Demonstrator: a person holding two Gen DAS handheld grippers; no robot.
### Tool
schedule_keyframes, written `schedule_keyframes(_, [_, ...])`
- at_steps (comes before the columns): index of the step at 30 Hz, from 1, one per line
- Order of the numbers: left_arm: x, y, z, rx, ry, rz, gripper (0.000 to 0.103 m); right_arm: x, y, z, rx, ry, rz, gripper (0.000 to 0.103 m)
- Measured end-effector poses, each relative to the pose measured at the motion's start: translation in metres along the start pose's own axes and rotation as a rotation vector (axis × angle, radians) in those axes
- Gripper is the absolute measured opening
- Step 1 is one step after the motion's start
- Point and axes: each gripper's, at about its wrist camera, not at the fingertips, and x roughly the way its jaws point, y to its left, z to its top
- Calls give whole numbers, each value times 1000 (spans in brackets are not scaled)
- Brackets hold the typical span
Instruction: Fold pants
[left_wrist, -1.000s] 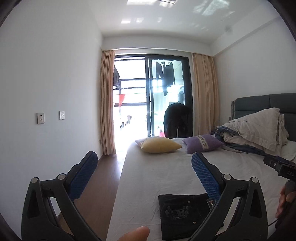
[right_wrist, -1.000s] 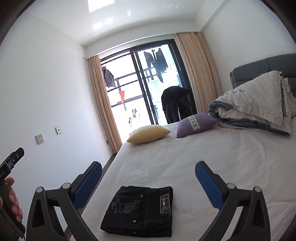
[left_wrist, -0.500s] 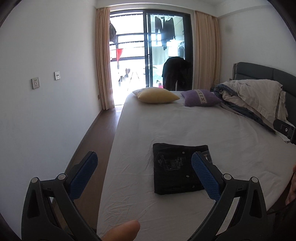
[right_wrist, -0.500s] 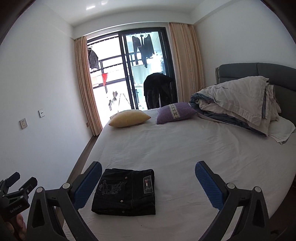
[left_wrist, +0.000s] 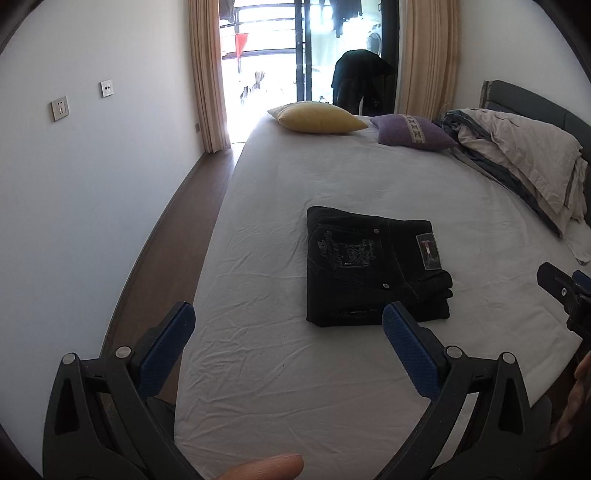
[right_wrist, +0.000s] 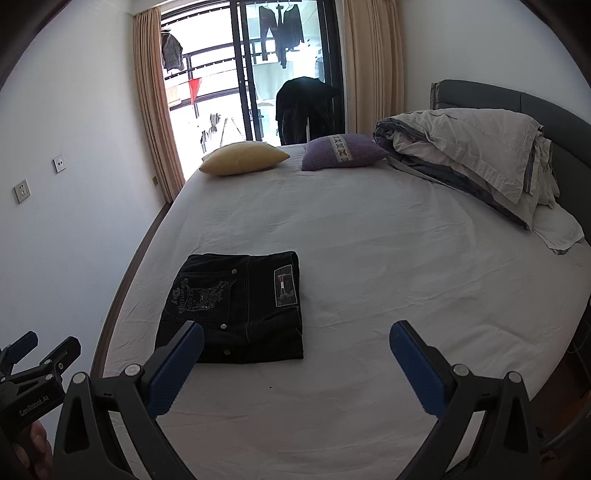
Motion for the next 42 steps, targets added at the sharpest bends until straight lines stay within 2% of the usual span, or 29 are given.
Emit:
schedule_keyframes(16, [23, -1, -4, 1, 58, -14, 103, 17, 29, -15, -76, 77, 28, 103])
schedule_keyframes(42, [30, -13, -10, 4, 85, -13, 103, 25, 40, -22, -99, 120, 49, 103])
